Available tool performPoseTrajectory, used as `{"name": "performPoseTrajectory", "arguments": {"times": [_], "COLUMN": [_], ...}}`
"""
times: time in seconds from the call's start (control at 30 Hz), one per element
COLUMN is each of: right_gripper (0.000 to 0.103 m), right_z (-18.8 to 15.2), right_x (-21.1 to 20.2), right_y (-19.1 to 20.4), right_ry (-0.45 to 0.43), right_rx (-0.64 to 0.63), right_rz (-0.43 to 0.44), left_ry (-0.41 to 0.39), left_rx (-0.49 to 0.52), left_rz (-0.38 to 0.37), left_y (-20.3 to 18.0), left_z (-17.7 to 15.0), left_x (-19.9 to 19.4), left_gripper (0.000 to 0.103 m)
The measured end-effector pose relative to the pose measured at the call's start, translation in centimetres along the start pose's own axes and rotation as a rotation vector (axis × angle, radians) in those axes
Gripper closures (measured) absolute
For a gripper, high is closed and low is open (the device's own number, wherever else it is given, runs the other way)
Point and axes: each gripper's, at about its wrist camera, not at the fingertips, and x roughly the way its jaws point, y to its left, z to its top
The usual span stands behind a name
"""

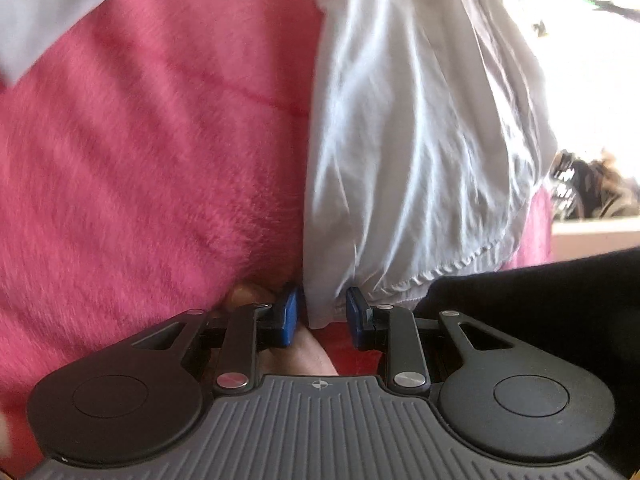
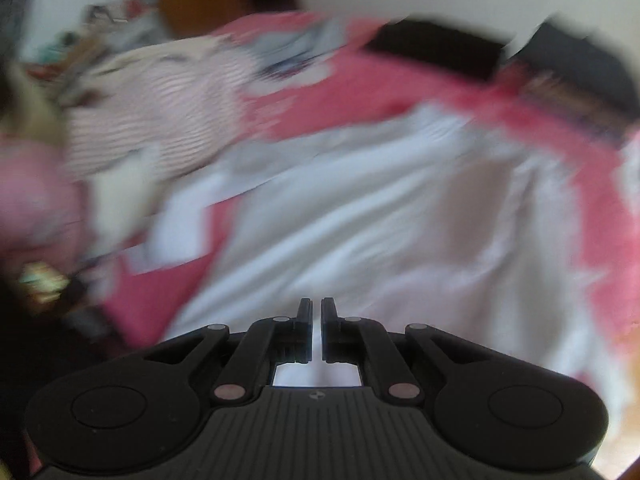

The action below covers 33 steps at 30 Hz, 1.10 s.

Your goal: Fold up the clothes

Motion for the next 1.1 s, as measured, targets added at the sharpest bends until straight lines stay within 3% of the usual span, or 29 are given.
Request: {"name": "performPoseTrajectory", "arguments": {"times": [0.1, 0.13, 0.2, 0.33, 0.5, 0.6, 0.67, 0.7, 0.87, 1.1], "right_gripper": [0.098, 0.087, 0.063, 0.062, 0.063, 0.064, 0.079, 0.102, 0.103, 0.103], "right_z": [-6.1, -8.7, -15.2, -25.6, -32.2, -33.0, -33.1, -33.0, -33.7, -33.3], "right_x": [0.2, 0.0, -0.5, -1.0, -1.1, 0.3, 1.4, 1.8, 1.3, -2.4], "right_y": [-2.3, -3.1, -4.9, -7.8, -9.1, -10.1, -10.4, -10.4, -10.4, -10.8], "right_ry": [0.101, 0.114, 0.099, 0.0, -0.216, -0.306, -0.348, -0.36, -0.393, -0.29], "right_rx": [0.163, 0.215, 0.334, 0.592, 0.834, 0.929, 0.949, 0.947, 0.943, 0.825], "right_rz": [0.164, 0.212, 0.208, 0.109, 0.166, 0.225, 0.232, 0.214, 0.213, 0.07], "left_ry": [0.039, 0.05, 0.053, 0.027, 0.011, -0.002, -0.01, -0.014, 0.02, 0.06], "left_rx": [0.084, 0.098, 0.103, 0.031, 0.026, 0.045, 0.058, 0.065, 0.106, 0.209], "left_rz": [0.085, 0.112, 0.159, 0.241, 0.362, 0.435, 0.483, 0.507, 0.56, 0.57], "left_y": [-1.9, -2.4, -3.3, -4.8, -7.3, -8.8, -9.8, -10.2, -11.9, -11.7], "left_z": [0.6, 0.7, 0.8, 0.5, 0.1, -0.2, -0.4, -0.5, -0.4, -0.5], "left_x": [0.5, 0.7, 1.1, 1.3, 1.2, 1.6, 1.8, 1.9, 2.0, 2.2], "left_gripper": [0.077, 0.077, 0.077, 0.075, 0.075, 0.074, 0.074, 0.074, 0.079, 0.079]}}
